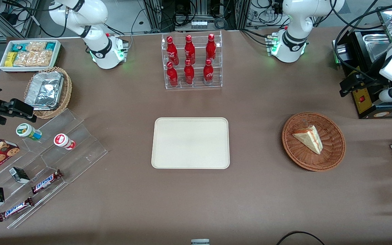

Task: Place sandwich from basket to tray

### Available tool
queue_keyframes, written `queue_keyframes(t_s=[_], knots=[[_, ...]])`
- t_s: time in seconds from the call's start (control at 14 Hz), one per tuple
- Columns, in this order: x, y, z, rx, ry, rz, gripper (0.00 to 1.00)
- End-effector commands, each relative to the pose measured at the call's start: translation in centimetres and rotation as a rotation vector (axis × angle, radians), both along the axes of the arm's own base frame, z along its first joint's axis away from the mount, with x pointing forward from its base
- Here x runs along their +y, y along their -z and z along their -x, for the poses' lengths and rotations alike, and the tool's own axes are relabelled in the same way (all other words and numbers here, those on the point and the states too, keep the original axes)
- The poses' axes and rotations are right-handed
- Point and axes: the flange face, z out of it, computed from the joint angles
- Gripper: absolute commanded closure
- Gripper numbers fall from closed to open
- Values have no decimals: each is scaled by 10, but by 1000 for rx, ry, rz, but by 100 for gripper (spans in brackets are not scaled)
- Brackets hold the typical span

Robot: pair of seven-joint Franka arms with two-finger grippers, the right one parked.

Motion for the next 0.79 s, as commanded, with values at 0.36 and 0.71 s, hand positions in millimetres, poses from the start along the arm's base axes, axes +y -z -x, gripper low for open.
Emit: queue_keyframes(t_s=[0.36,0.71], knots=[[4,6,-5,25,9,-8,0],[10,46,-23,86,-20,-7,0]])
